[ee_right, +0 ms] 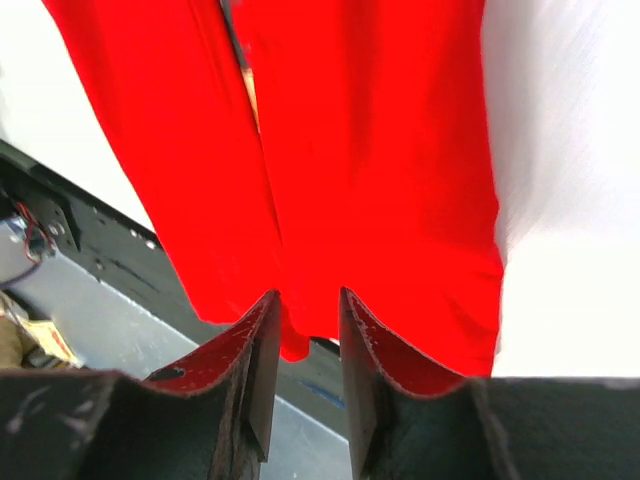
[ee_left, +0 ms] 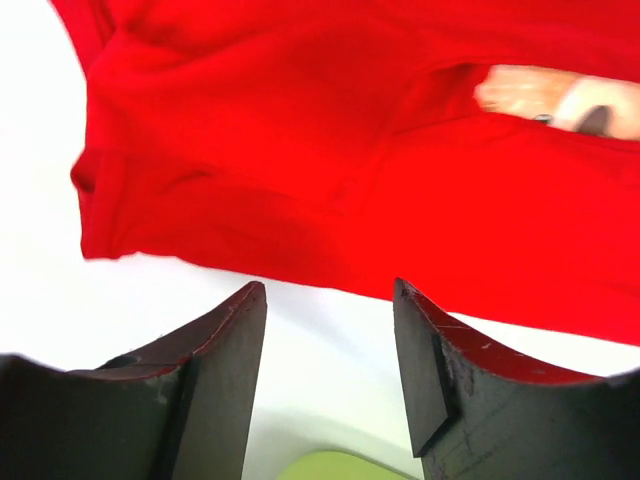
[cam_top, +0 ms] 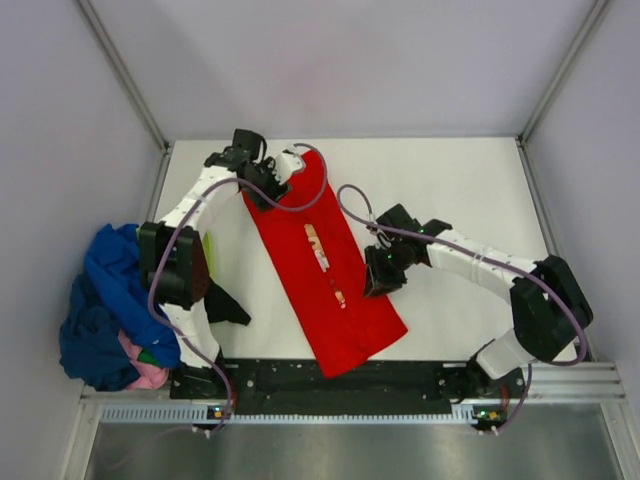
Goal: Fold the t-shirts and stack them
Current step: Rotate the tshirt 90 degrees
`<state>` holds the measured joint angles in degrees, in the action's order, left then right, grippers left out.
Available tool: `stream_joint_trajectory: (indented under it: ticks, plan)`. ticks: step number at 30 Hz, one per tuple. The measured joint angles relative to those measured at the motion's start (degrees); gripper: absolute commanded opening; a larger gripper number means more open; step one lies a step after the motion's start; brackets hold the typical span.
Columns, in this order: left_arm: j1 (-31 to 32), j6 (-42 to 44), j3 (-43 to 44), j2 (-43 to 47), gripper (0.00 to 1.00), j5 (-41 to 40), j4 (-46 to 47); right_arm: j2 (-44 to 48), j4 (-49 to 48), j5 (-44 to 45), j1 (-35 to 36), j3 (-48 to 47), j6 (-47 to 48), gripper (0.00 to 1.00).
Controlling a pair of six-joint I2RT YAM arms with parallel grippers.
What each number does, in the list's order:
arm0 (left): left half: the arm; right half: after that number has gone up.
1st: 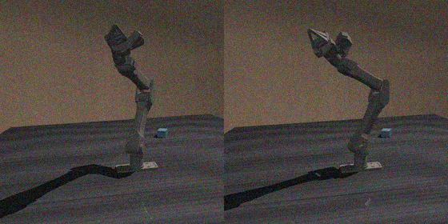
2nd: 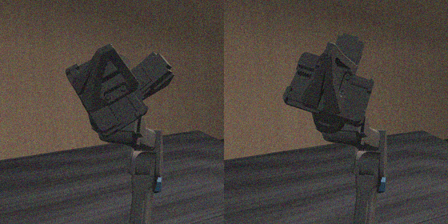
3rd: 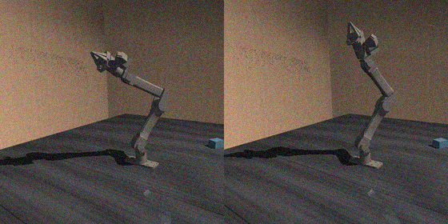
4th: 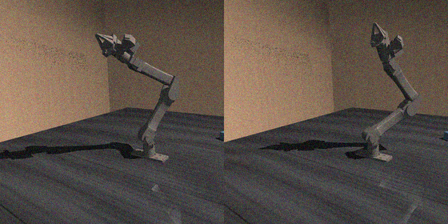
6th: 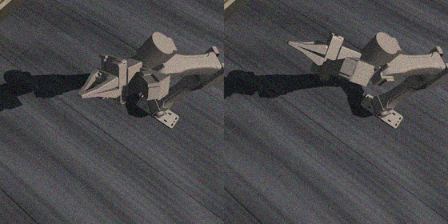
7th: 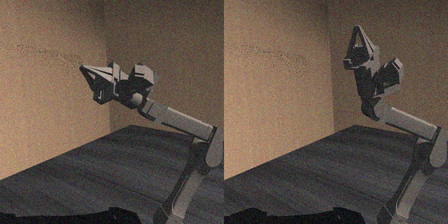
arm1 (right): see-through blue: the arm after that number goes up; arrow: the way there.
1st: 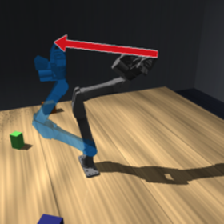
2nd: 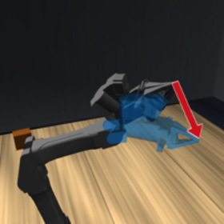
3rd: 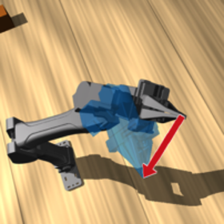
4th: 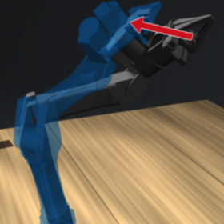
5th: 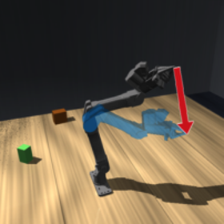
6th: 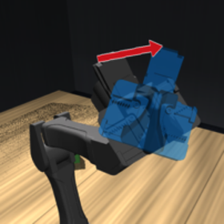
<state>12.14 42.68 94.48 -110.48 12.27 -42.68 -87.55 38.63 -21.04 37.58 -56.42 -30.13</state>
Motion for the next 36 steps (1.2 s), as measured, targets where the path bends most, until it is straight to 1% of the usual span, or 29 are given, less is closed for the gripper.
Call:
stream_joint_trajectory:
  ticks: [3, 5, 7, 11, 13, 15, 17, 18, 21, 27, 29, 30, 32, 36]
  plan:
    - [1.1, 4.0, -2.6, 3.5, 0.62, 3.8, -0.2, 0.8, -0.1, 1.3, -1.8, -1.3, 0.1, 0.37]
    - [1.9, 5.4, -2.4, 2.4, 0.62, 5.1, -0.3, 0.7, 0.1, 2.7, -3.5, -1.4, 0.4, 0.44]
    - [2.7, 6.1, -1.7, -0.7, 0.62, 5.3, -0.9, 0.5, 0.4, 4.9, -5.0, -1.3, 0.8, 0.46]
    - [3.3, 6.2, 0.3, -7.6, 0.56, 3.9, -1.8, -0.8, 0.4, 8.9, -6.7, -1.2, 1.6, 0.47]
    - [3.3, 5.7, 1.8, -10.3, 0.52, 2.8, -2.2, -1.6, 0.3, 10.4, -7.0, -0.7, 1.9, 0.47]
    - [3.3, 5.1, 3.7, -12.7, 0.45, 1.8, -2.8, -2.8, 0.3, 11.5, -7.0, 0.2, 2.2, 0.47]
    - [3.3, 4.4, 4.7, -13.5, 0.36, 1.0, -2.8, -4.2, 0.3, 12.4, -7.0, 1.2, 2.5, 0.47]
    - [3.3, 4.2, 4.8, -13.5, 0.34, 0.7, -2.8, -4.5, 0.2, 12.7, -7.0, 1.7, 2.6, 0.47]
    - [3.3, 3.7, 5.2, -13.5, 0.33, -0.6, -2.7, -5.0, 0.3, 13.4, -7.0, 2.8, 2.9, 0.46]
    - [3.7, 3.7, 5.2, -13.5, 0.32, -2.6, -3.1, -5.0, -0.1, 13.7, -7.0, 2.9, 3.1, 0.46]
    - [3.8, 3.7, 5.2, -13.6, 0.25, -2.9, -3.6, -5.0, -0.1, 13.9, -7.0, 2.9, 3.1, 0.46]
    - [3.8, 3.6, 5.2, -13.6, 0.18, -3.2, -3.8, -5.0, -0.1, 14.0, -7.0, 2.9, 3.1, 0.46]
    - [3.9, 3.2, 5.3, -13.7, 0.00, -3.8, -4.2, -5.0, -0.1, 14.0, -7.0, 2.9, 3.1, 0.46]
    - [4.0, 2.0, 5.7, -13.8, 0.00, -4.7, -4.5, -5.1, -0.4, 14.1, -7.0, 3.3, 3.1, 0.46]
